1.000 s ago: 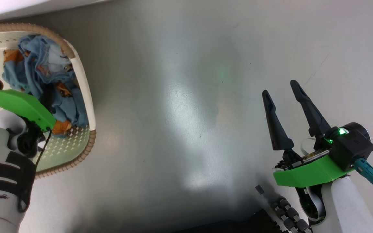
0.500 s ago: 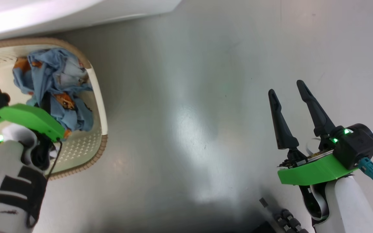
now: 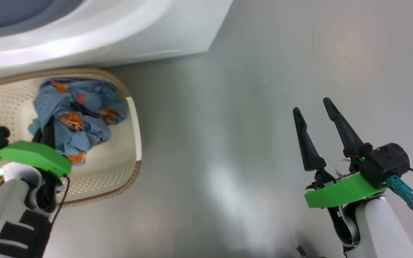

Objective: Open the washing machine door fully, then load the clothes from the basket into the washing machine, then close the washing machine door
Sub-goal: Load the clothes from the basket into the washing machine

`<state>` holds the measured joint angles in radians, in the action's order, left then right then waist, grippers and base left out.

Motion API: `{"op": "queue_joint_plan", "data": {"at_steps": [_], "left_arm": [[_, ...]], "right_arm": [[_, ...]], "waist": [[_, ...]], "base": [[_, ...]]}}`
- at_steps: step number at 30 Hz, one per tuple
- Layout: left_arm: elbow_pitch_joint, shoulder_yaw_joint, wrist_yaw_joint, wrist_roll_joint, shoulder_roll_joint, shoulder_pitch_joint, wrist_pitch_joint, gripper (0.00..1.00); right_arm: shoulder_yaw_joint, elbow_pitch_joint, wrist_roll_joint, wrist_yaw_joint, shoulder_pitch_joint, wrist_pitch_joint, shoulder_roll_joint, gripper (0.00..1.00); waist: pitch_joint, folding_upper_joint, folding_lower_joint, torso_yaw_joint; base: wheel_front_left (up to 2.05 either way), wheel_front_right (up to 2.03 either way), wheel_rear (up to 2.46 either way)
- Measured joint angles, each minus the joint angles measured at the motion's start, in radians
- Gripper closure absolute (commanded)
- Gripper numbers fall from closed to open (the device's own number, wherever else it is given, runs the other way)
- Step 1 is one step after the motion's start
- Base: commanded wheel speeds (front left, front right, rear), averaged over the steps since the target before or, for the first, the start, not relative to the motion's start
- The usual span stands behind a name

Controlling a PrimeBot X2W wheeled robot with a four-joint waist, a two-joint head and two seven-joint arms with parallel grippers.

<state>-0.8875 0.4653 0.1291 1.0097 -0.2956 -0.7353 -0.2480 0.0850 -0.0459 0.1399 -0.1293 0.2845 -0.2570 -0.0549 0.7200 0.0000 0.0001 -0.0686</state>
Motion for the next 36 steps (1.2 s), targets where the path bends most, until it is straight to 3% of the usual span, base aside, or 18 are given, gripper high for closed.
{"op": "queue_joint_plan", "data": {"at_steps": [6,14,26,36], "left_arm": [[0.134,-0.149,0.000,-0.119,0.003,0.091,-0.003,1.00],[0.318,-0.346,-0.001,-0.308,0.053,0.251,-0.007,1.00],[0.547,-0.522,-0.007,-0.486,0.111,0.416,-0.007,1.00],[0.686,-0.578,-0.011,-0.574,0.164,0.521,-0.007,1.00]], "right_arm": [[0.001,-0.024,-0.016,0.000,-0.024,0.000,0.000,0.00],[0.007,-0.053,-0.016,0.000,-0.048,0.000,0.000,0.00],[0.038,-0.095,-0.009,0.000,-0.086,0.000,-0.001,0.00],[0.063,-0.112,-0.007,0.000,-0.126,0.000,-0.001,0.00]], "waist": [[-0.074,0.0000,0.0000,0.022],[-0.177,0.0000,-0.0001,0.042],[-0.323,0.0000,0.0000,0.050],[-0.446,0.0000,0.0000,0.047]], "base": [[0.00,0.00,0.00],[0.00,0.00,0.00],[0.00,0.00,0.00],[0.00,0.00,0.00]]}}
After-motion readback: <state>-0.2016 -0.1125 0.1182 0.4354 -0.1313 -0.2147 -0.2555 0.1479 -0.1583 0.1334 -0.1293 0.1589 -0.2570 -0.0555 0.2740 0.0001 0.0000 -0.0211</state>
